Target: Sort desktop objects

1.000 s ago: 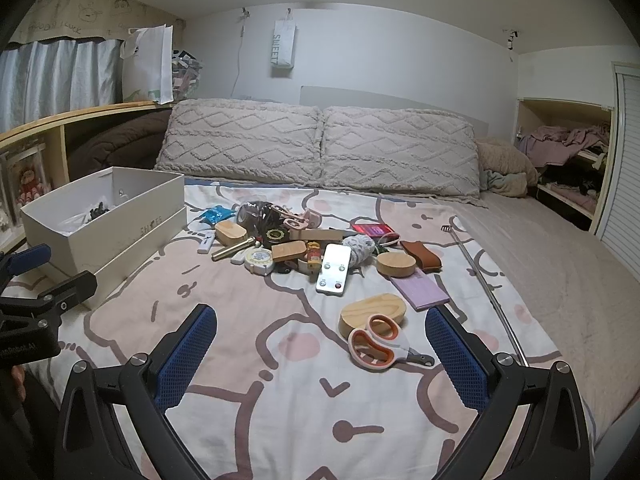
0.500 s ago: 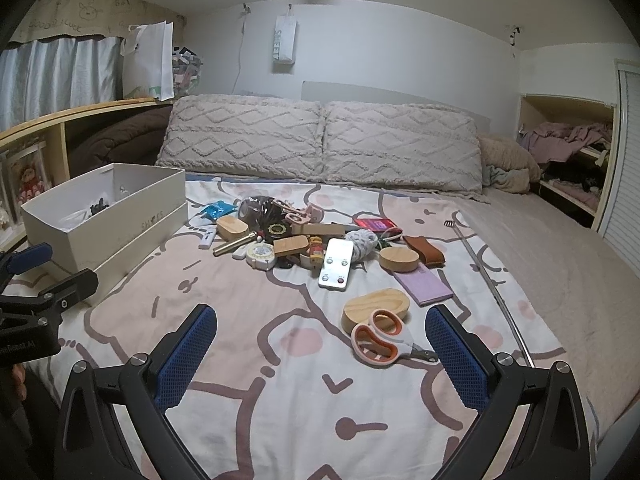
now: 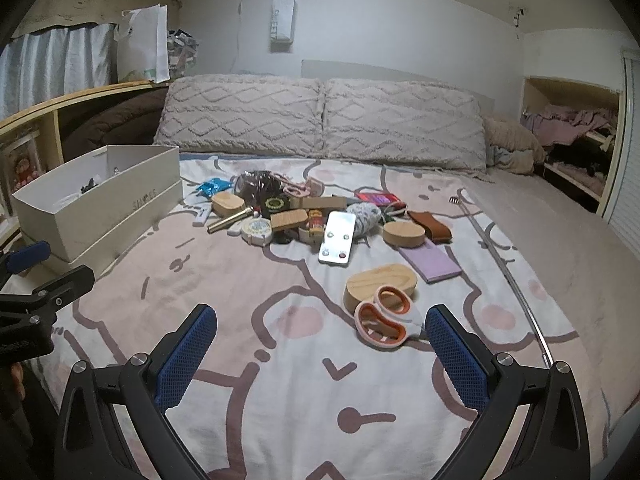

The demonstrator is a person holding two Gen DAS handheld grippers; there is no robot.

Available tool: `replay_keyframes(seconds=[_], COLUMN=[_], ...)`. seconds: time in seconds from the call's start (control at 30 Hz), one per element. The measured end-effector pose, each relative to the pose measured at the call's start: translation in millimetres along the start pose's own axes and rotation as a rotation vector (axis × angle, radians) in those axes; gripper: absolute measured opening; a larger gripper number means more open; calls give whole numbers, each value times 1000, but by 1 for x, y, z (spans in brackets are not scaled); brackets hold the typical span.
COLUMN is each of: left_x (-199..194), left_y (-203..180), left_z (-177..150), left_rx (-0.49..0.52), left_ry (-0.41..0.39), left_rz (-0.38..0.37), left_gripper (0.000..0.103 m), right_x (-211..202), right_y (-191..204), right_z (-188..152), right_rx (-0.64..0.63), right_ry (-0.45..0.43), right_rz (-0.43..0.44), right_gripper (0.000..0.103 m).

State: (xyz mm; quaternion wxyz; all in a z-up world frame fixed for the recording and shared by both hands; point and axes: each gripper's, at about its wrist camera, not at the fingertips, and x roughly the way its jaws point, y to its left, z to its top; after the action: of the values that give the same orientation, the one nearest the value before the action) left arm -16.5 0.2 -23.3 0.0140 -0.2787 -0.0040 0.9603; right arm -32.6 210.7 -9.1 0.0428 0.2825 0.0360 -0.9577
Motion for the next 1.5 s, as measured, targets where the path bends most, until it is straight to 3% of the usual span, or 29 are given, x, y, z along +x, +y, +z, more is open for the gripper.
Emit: replay_keyframes(seconds=[0.47,0.8,1.03,1.17,1.33,1.5], left_x=[37,58,62,60,54,48], left_y=[-4,-12,-12,-13,-15,-6], left_z=[-15,-30,-34,-33,-31,-26], left_rx=[-17,23,25,18,14,-17], left_ry=[99,161,175,165,139,115], left_rz=[-56,-48,-57,-85,-128,-139], left_gripper=[103,103,103,103,103,103], right_x=[50,95,129,128,127,120], right_y=[-37,-66,-91,-68,-28,4], right_z=[-2,-1,-9,-9,-11,-14], right_rx=[1,-16,134,57,-92,-43], right_ry=[105,180,335,354,384,417], right_rz=[-32,-69,140,214,226,406], right_gripper=[103,103,103,103,103,103])
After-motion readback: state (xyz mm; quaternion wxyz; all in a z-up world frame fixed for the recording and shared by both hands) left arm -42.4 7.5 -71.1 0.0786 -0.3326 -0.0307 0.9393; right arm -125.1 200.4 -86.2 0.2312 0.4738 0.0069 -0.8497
